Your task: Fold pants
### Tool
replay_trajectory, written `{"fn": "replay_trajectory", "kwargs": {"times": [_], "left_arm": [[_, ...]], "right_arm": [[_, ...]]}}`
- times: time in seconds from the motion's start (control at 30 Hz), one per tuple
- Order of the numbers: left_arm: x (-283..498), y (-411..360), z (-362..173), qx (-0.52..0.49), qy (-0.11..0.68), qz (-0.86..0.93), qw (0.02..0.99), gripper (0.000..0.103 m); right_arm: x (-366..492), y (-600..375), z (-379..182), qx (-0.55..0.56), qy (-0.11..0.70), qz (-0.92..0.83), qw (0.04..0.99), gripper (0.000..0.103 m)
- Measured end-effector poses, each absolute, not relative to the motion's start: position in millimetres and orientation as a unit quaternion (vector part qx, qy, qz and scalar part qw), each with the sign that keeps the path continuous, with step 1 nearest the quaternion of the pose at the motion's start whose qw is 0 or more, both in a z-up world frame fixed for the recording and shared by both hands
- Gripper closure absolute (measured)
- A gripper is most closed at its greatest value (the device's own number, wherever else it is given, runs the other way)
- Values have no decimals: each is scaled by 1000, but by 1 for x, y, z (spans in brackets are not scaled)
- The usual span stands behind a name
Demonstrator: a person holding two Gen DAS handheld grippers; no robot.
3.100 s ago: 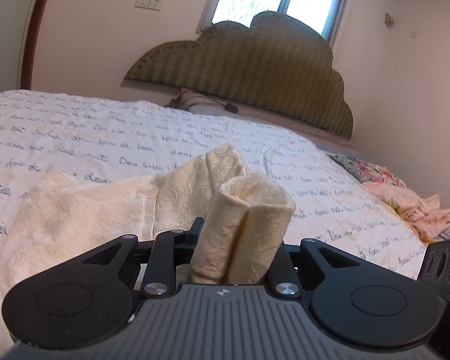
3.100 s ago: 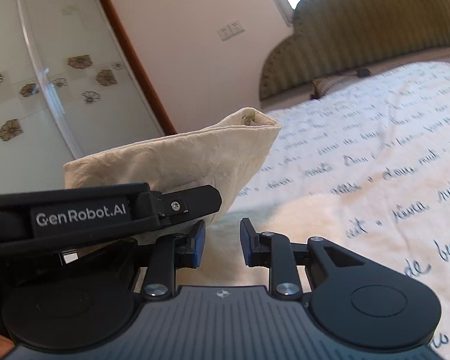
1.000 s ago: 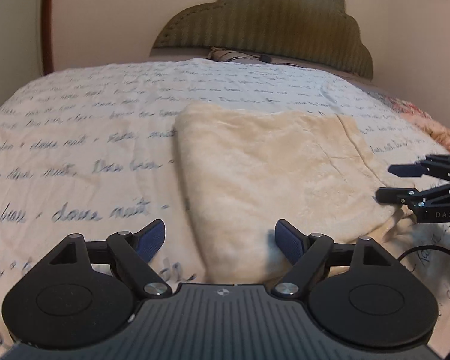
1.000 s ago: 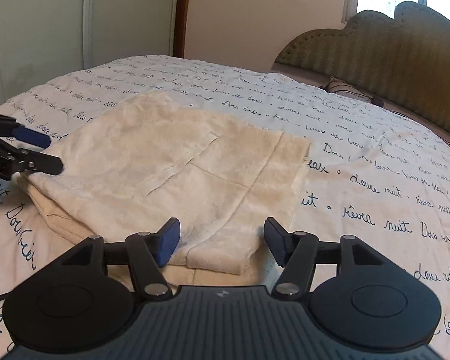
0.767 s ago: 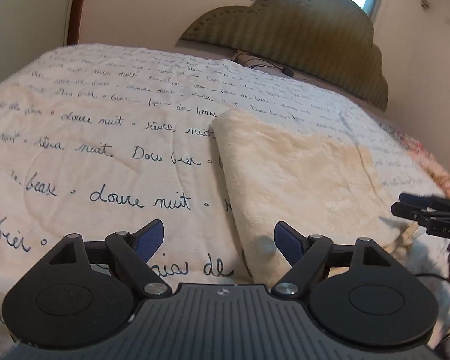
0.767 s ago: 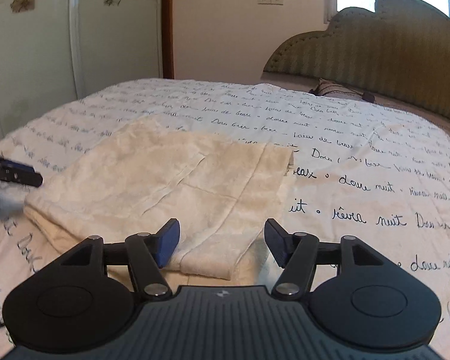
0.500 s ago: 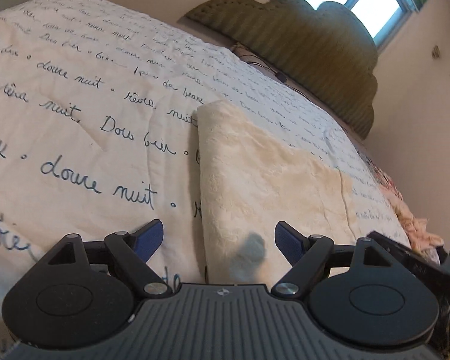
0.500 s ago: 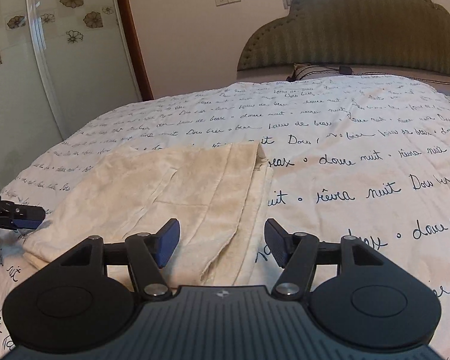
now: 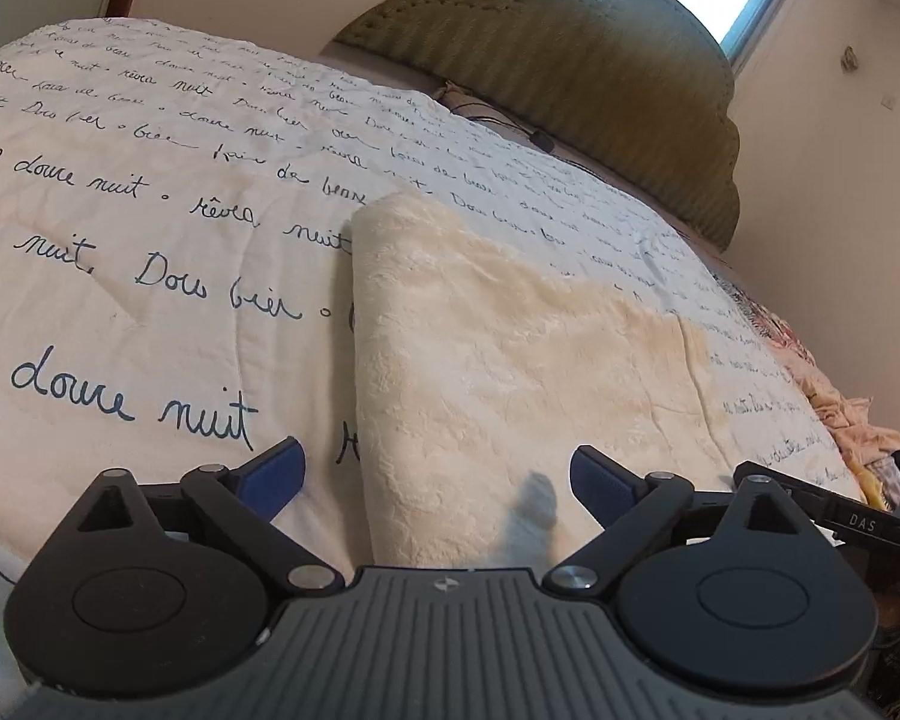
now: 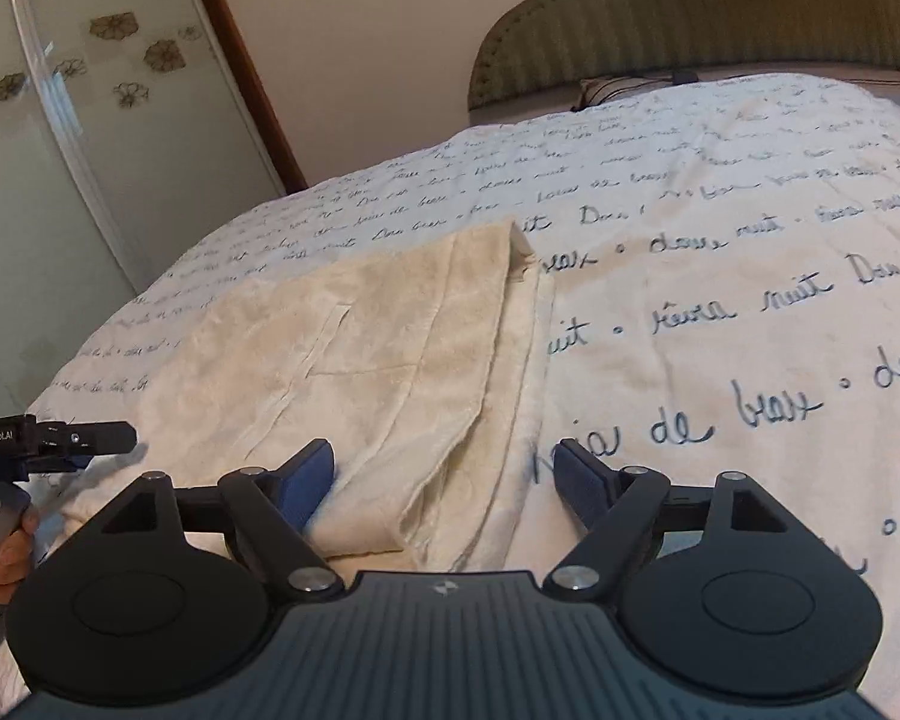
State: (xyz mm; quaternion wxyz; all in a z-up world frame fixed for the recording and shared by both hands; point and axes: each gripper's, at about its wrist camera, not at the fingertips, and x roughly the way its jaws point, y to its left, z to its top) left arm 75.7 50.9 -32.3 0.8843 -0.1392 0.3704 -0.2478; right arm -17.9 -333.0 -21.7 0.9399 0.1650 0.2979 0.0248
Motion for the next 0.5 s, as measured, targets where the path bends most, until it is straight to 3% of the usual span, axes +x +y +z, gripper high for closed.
{"fn": "replay_trajectory", "kwargs": {"times": [0.13,0.37,0.5], "left_arm": [[65,53,-26,-132,359,-220,897,7],[14,45,-9,6,291,-217,932,7],[-4,38,-2,60,270,-211,938,6]], "right_arm": [[-35,-326,-2,99,256,-16,961,22],[-71,-308,17,34,226,74,971,22],[-94,-253,11,-244,173,-12,954,22]]}}
